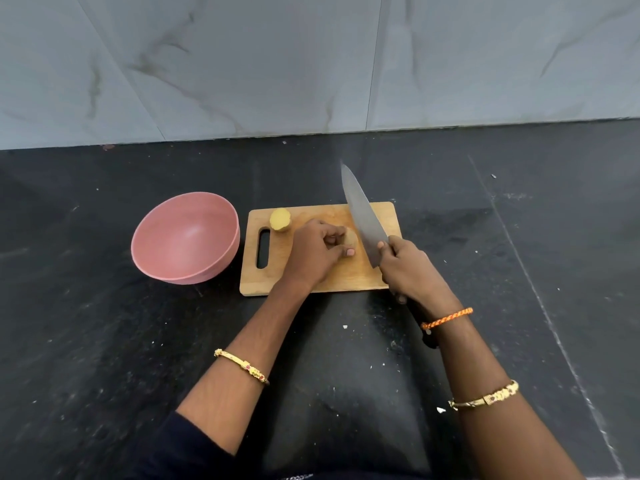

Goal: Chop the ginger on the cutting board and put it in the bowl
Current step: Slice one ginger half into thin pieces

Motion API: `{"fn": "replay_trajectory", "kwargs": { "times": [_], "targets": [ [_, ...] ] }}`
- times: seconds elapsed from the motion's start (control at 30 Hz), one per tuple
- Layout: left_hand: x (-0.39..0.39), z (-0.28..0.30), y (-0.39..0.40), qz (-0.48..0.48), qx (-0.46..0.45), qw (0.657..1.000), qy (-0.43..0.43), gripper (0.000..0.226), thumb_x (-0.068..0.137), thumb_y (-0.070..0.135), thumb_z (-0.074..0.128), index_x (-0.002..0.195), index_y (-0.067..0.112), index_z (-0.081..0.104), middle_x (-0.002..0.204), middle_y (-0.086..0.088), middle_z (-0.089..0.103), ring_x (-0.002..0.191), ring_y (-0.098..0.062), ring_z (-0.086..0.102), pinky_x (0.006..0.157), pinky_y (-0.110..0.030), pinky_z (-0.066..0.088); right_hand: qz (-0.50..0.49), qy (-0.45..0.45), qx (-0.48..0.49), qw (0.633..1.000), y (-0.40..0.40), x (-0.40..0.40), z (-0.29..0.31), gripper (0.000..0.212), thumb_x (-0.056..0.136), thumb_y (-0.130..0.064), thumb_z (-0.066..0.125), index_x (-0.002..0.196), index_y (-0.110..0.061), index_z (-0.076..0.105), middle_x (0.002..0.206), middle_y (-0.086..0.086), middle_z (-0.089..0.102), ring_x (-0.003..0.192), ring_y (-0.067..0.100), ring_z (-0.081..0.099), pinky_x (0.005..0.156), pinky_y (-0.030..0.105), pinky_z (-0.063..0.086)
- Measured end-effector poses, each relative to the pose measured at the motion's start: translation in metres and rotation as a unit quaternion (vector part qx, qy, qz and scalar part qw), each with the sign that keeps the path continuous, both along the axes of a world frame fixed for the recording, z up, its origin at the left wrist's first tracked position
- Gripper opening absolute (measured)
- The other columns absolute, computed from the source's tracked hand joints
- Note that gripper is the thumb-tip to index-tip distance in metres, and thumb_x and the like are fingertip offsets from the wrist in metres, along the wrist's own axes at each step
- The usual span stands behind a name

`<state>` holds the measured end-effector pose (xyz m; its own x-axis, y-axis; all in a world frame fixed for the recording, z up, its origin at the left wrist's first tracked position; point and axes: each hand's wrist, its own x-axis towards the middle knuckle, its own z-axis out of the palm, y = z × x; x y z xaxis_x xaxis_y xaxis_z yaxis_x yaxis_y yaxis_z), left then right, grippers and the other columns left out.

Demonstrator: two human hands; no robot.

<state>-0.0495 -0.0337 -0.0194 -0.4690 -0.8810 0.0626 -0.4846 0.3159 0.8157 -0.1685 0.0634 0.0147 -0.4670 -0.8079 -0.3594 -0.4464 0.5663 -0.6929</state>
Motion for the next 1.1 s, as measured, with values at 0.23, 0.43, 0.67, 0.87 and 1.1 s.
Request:
{"fn": "replay_trajectory", "kwargs": {
  "times": [0.23,0.43,0.67,0.87,1.1],
  "targets": [
    [0.000,0.000,-0.001,-0.002,0.009,1.000,0.008,0.047,0.067,0.012,0.082,0.111,0.003,0.066,0.095,0.002,0.060,0.073,0.004,0.051,0.067,0.003,0.040,0.026,-0.003,0.020,0.999,-0.005,0.000,0.002,0.028,0.101,-0.032,0.031,0.095,-0.012,0.050,0.078,0.008,0.053,0.054,0.020,0.050,0.042,0.029,0.044],
    [0.000,-0.001,0.001,0.005,0.015,1.000,0.024,0.046,0.066,0.010,0.082,0.109,0.002,0.067,0.092,0.002,0.060,0.074,0.001,0.054,0.068,0.000,0.043,0.061,0.063,0.028,0.996,-0.010,0.003,0.005,0.027,0.101,-0.026,0.031,0.107,-0.009,0.051,0.091,0.013,0.052,0.090,0.032,0.054,0.072,0.034,0.043],
    [0.000,-0.003,0.001,0.011,0.001,1.000,0.029,0.045,0.066,0.010,0.082,0.109,0.003,0.067,0.092,0.001,0.062,0.074,0.002,0.053,0.068,0.001,0.042,0.056,0.073,0.056,0.994,0.012,0.020,-0.004,0.020,0.101,-0.027,0.032,0.097,-0.012,0.044,0.101,0.023,0.058,0.078,0.032,0.049,0.070,0.034,0.041],
    [0.001,-0.001,0.002,-0.002,-0.010,1.000,0.019,0.045,0.070,0.010,0.079,0.113,0.004,0.065,0.094,0.004,0.059,0.074,0.005,0.051,0.068,0.003,0.040,0.045,0.071,0.062,0.995,0.046,0.031,-0.004,0.021,0.101,-0.030,0.031,0.093,-0.013,0.040,0.092,0.018,0.058,0.086,0.037,0.059,0.076,0.043,0.049],
    [0.001,-0.001,0.002,-0.001,0.010,1.000,0.024,0.046,0.070,0.009,0.079,0.113,0.003,0.065,0.094,0.005,0.060,0.074,0.005,0.052,0.069,0.003,0.041,0.041,0.061,0.059,0.996,0.065,0.019,0.013,0.026,0.100,-0.029,0.034,0.088,-0.013,0.049,0.080,0.009,0.058,0.067,0.020,0.055,0.055,0.029,0.038]
  ]
}}
